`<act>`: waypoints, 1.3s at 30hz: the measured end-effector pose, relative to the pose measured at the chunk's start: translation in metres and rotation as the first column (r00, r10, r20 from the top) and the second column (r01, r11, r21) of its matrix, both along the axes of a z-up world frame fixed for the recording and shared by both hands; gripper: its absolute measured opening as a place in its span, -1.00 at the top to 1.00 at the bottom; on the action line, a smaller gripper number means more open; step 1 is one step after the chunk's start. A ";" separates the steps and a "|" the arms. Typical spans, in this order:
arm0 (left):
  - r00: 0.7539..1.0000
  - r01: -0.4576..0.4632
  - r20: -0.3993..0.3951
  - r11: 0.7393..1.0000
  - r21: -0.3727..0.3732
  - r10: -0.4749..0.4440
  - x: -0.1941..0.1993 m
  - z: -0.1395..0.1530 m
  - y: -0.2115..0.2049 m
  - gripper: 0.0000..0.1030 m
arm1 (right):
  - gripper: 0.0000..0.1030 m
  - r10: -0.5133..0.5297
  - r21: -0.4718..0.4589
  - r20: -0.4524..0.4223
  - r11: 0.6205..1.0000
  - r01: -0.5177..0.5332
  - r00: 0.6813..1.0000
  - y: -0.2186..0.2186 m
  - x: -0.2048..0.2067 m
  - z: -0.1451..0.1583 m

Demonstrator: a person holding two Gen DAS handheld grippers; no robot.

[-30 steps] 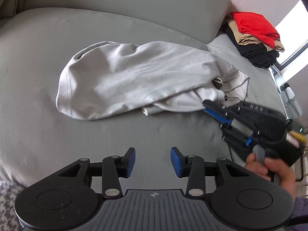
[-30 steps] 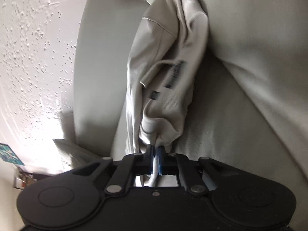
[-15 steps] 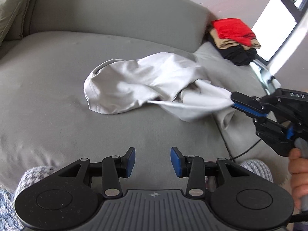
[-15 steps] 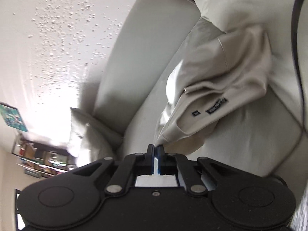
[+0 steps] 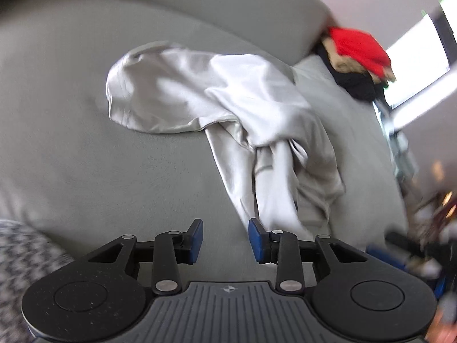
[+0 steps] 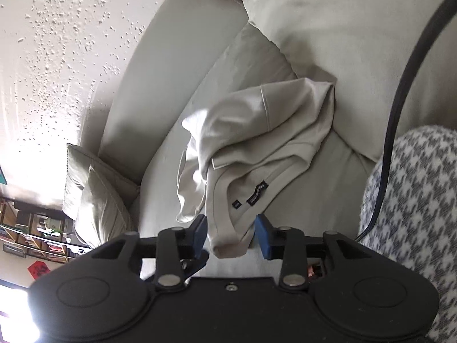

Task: Fold clothes
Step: 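Lift the shirt with the right tool while the left tool closes on its hem, then raise both tools holding the shirt high to shake it out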

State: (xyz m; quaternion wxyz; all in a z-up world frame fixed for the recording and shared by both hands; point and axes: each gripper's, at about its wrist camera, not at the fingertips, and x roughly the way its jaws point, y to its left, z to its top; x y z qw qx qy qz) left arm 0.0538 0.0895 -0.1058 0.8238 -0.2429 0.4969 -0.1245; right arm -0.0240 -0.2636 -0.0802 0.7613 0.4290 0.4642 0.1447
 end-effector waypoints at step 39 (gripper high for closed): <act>0.888 -0.457 0.029 0.888 -0.043 0.459 -0.015 -0.010 0.100 0.92 | 0.12 -0.070 -0.057 0.024 0.996 0.071 0.997 -0.022 0.007 -0.005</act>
